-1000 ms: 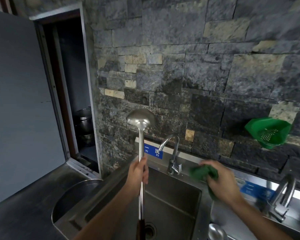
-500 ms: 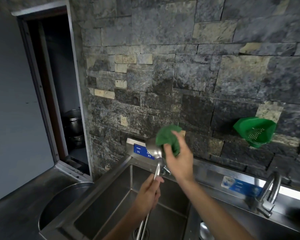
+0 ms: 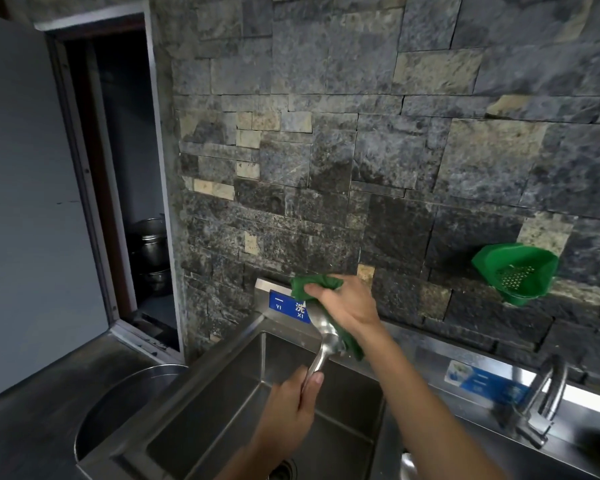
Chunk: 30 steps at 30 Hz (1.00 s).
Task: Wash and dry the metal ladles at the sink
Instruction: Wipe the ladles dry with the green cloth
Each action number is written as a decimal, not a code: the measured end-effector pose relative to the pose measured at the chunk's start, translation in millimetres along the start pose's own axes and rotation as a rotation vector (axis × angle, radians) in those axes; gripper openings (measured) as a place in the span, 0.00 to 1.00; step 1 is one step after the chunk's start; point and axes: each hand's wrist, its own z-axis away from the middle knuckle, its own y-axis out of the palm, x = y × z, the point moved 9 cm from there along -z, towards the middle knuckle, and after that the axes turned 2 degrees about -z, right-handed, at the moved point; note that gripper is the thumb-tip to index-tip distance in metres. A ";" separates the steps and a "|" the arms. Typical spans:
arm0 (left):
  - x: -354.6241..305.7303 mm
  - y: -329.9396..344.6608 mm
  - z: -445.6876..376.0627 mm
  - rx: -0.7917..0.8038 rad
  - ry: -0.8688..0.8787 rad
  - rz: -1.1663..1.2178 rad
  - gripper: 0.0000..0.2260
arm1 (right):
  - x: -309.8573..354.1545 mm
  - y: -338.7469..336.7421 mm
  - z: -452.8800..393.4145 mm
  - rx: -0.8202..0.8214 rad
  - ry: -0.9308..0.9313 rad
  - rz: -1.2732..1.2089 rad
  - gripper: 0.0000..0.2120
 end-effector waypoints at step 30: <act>8.7 -62.5 -19.0 -0.123 -0.131 -0.066 0.21 | -27.9 34.3 29.8 0.056 0.381 -1.708 0.24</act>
